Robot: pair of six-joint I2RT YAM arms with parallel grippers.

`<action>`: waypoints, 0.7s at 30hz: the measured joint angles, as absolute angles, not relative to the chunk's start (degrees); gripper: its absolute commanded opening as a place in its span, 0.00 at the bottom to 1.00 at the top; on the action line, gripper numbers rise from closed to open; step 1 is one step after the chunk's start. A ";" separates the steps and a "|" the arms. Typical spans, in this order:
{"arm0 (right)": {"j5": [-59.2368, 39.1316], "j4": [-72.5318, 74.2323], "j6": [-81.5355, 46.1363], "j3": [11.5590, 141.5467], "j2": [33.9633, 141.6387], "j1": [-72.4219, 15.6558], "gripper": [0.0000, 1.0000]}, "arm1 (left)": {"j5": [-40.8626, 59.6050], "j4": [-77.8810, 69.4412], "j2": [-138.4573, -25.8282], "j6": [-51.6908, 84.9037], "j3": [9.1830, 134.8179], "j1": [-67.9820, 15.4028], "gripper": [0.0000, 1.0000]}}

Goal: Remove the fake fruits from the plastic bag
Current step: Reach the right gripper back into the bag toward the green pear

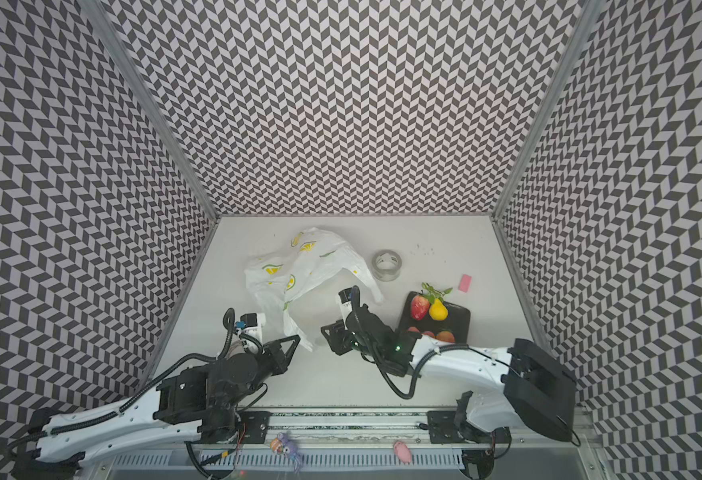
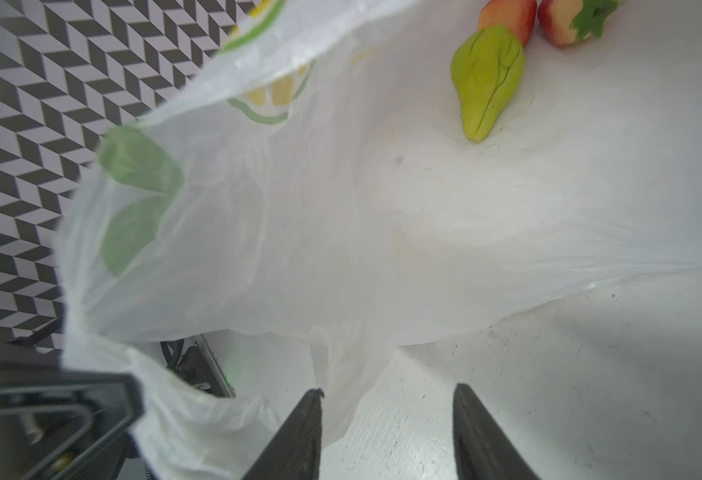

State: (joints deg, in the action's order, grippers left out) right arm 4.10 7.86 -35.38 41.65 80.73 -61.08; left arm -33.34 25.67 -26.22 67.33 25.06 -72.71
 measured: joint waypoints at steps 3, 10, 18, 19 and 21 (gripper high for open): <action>2.15 10.92 -38.26 43.51 86.13 -60.03 0.36 | -33.32 25.80 -26.17 67.16 25.43 -72.71 0.00; -0.10 19.86 -45.74 46.24 95.13 -56.34 0.37 | -33.32 25.89 -26.13 66.65 26.37 -72.71 0.00; 0.99 27.42 -51.94 53.71 107.85 -53.65 0.46 | -33.32 27.57 -26.39 65.89 28.93 -72.71 0.00; 1.15 27.86 -52.27 54.41 108.92 -53.34 0.48 | -33.32 27.59 -26.41 65.78 29.26 -72.71 0.00; 1.54 29.02 -52.93 55.68 110.93 -52.73 0.53 | -33.32 27.83 -26.96 65.36 30.09 -72.71 0.00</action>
State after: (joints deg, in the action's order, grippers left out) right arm 1.54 29.02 -52.93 55.68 110.93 -52.73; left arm -33.32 27.83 -26.96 65.36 30.09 -72.71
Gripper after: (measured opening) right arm 0.496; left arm 0.047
